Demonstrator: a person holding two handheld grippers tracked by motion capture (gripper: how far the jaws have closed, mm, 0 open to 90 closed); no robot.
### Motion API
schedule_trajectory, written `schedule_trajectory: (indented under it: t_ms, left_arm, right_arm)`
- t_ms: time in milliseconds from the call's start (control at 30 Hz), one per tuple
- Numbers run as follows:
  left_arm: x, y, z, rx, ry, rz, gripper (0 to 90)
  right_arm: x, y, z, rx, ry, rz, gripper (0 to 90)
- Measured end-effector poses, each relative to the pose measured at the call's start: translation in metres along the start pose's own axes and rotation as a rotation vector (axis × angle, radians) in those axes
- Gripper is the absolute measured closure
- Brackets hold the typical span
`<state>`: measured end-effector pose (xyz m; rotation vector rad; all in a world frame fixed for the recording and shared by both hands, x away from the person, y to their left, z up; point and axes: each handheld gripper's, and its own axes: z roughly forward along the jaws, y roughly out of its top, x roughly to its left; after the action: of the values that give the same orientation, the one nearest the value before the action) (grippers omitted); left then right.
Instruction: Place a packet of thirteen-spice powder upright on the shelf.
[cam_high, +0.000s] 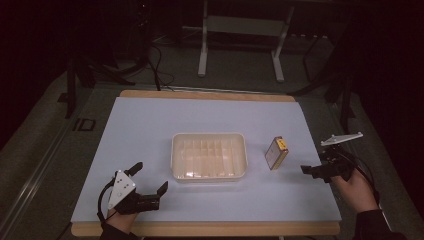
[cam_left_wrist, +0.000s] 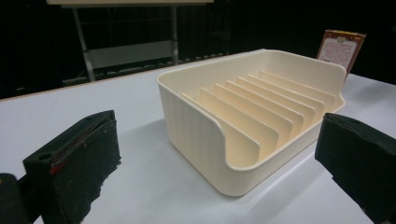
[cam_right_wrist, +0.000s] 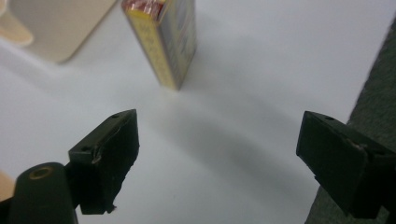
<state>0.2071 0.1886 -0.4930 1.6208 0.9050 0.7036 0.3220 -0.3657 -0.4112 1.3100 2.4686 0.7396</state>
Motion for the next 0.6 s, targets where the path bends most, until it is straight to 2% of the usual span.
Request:
schedule_trajectory:
  t_ms: [100, 167, 233, 267, 367, 400, 433, 533, 567, 600]
  left_arm:
    - [0.000, 0.000, 0.000, 0.002, -0.002, 0.003, 0.0]
    - [0.000, 0.000, 0.000, 0.002, -0.004, 0.001, 0.0]
    - [0.000, 0.000, 0.001, 0.004, -0.005, 0.003, 0.0]
    - [0.000, 0.000, 0.001, 0.005, -0.006, 0.002, 0.0]
    - [0.000, 0.000, 0.001, 0.004, -0.008, 0.000, 0.0]
    - [0.000, 0.000, 0.002, 0.005, -0.008, 0.000, 0.0]
    - [0.000, 0.000, 0.002, 0.004, -0.012, 0.000, 0.0]
    - [0.000, 0.000, 0.002, 0.004, -0.017, 0.000, 0.0]
    - [0.000, 0.000, 0.002, 0.005, -0.017, -0.001, 0.0]
    - [0.000, 0.000, 0.002, -0.001, -0.014, -0.010, 0.0]
  right_arm:
    - [0.000, 0.001, 0.002, 0.042, 0.009, -0.009, 12.9]
    - [0.002, 0.003, 0.006, 0.112, 0.023, -0.031, 12.8]
    - [0.002, 0.004, 0.007, 0.128, 0.028, -0.040, 12.7]
    - [0.002, 0.004, 0.009, 0.152, 0.027, -0.062, 12.6]
    - [0.003, 0.005, 0.011, 0.189, 0.071, -0.092, 12.9]
    - [0.003, 0.005, 0.011, 0.189, 0.071, -0.092, 12.9]
    - [0.006, 0.007, 0.013, 0.243, 0.095, -0.130, 13.2]
    - [0.007, 0.010, 0.015, 0.309, 0.136, -0.172, 13.6]
    - [0.007, 0.010, 0.015, 0.309, 0.136, -0.172, 13.6]
    - [0.009, 0.013, 0.016, 0.353, 0.155, -0.225, 14.0]
